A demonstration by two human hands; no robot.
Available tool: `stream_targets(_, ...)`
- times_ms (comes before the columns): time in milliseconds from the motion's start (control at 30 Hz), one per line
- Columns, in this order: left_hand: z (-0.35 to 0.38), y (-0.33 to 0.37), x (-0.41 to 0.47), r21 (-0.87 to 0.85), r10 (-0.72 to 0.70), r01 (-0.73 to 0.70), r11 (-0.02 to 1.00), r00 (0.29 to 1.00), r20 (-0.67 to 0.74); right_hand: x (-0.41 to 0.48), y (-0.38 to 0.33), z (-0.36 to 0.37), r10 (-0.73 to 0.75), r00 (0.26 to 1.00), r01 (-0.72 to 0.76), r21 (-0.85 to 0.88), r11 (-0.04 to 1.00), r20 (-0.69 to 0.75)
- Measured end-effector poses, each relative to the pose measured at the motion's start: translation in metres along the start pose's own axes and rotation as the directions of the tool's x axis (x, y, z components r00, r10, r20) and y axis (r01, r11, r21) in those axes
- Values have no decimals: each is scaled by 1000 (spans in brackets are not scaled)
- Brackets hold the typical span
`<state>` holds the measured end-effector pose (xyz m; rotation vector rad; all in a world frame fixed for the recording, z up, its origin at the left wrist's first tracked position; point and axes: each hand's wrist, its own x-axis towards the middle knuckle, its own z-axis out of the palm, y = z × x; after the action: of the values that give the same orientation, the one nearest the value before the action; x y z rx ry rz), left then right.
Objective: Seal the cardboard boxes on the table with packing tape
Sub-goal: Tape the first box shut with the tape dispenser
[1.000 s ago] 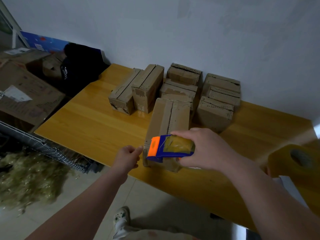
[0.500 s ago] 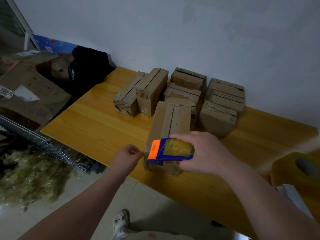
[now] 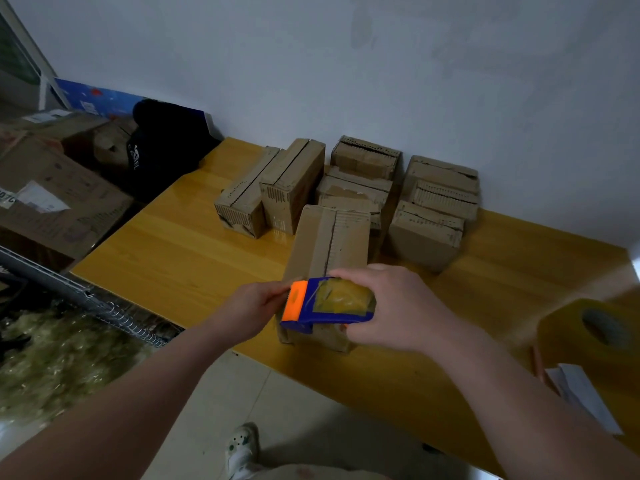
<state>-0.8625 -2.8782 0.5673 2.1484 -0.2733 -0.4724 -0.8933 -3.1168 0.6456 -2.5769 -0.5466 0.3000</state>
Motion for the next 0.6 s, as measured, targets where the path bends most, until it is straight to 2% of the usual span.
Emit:
stream_targets(100,2,-7,5,-160,-26,36,986,998,64,-1,1,0,-9,1000,9,1,1000,-1)
stream_targets(200,4,-13,4,-184,-3,16,983,998,70,-2,3,0,-20,1000,20,-2,1000,7)
stream_targets(267,6,-14,3,-208,1,9,978,999,47,-3,8,-1,-10,1000,9,54,999,28)
stream_targets(367,6,-17,5,-178,18,-14,984,1000,25,-10,20,-8,4,998,-14,142,990,66)
stream_targets(600,4,-13,10,-132,55,-51,990,998,25,-45,72,-30,112,991,-115,40,993,80)
